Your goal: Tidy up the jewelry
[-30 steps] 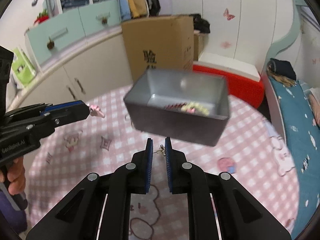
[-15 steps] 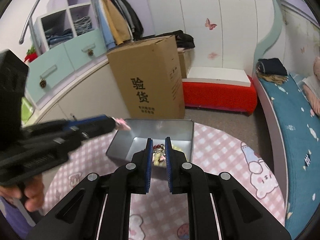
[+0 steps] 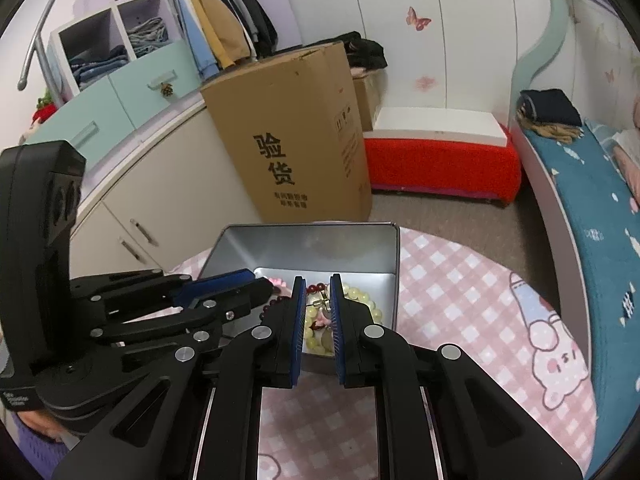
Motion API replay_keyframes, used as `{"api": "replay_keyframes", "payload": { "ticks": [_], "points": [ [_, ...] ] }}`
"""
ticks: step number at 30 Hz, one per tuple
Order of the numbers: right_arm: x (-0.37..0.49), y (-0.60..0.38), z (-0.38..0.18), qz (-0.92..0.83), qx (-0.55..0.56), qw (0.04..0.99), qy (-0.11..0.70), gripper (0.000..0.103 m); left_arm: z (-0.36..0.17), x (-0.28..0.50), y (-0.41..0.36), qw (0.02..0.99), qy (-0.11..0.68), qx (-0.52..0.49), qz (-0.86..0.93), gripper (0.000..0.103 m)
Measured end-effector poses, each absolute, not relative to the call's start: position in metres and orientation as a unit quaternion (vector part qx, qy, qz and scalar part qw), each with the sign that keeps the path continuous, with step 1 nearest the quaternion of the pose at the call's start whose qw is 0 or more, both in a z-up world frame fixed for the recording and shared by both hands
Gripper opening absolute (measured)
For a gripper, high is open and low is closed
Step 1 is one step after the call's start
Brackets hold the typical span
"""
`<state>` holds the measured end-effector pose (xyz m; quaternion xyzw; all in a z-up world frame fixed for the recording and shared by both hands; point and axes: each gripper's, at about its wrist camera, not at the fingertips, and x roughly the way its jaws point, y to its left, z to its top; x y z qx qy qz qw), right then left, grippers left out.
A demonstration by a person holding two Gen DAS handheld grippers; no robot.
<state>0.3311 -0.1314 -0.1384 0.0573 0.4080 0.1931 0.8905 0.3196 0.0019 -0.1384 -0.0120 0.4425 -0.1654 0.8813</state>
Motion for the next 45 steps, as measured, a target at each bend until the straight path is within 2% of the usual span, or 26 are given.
{"api": "replay_keyframes", "payload": {
  "ticks": [5, 6, 7, 10, 29, 33, 35, 37, 39, 41, 42, 45],
  "points": [
    [0.335, -0.129, -0.145, 0.193, 0.058, 0.887, 0.416, 0.013, -0.142, 0.322, 0.002, 0.878, 0.451, -0.014, -0.159, 0.013],
    [0.335, -0.129, -0.147, 0.193, 0.058, 0.886, 0.417, 0.013, -0.143, 0.322, 0.002, 0.877, 0.453, -0.014, -0.159, 0.016],
    [0.335, -0.128, -0.148, 0.193, 0.059, 0.886, 0.418, 0.013, -0.144, 0.322, 0.002, 0.876, 0.455, -0.014, -0.157, 0.024],
    [0.336, -0.129, -0.15, 0.193, 0.062, 0.885, 0.42, 0.013, -0.142, 0.32, 0.003, 0.881, 0.448, -0.012, -0.153, 0.031],
    [0.332, -0.141, -0.148, 0.2, 0.083, 0.883, 0.417, 0.015, -0.129, 0.31, 0.003, 0.89, 0.428, -0.014, -0.155, 0.037],
    [0.331, -0.147, -0.147, 0.197, 0.092, 0.883, 0.417, 0.015, -0.126, 0.306, 0.005, 0.895, 0.419, -0.013, -0.152, 0.049],
    [0.33, -0.149, -0.146, 0.195, 0.095, 0.883, 0.416, 0.016, -0.124, 0.303, 0.005, 0.898, 0.414, -0.012, -0.15, 0.049],
    [0.328, -0.152, -0.143, 0.192, 0.094, 0.886, 0.412, 0.021, -0.122, 0.301, 0.006, 0.899, 0.411, -0.012, -0.151, 0.05],
    [0.324, -0.155, -0.139, 0.185, 0.095, 0.889, 0.407, 0.031, -0.119, 0.298, 0.008, 0.901, 0.408, -0.016, -0.149, 0.051],
    [0.32, -0.161, -0.135, 0.182, 0.099, 0.892, 0.401, 0.04, -0.115, 0.295, 0.011, 0.904, 0.402, -0.021, -0.146, 0.056],
    [0.317, -0.163, -0.132, 0.18, 0.1, 0.894, 0.398, 0.044, -0.113, 0.293, 0.013, 0.906, 0.399, -0.022, -0.142, 0.063],
    [0.306, -0.168, -0.123, 0.174, 0.101, 0.899, 0.388, 0.057, -0.104, 0.281, 0.017, 0.913, 0.382, -0.024, -0.138, 0.066]
  ]
}}
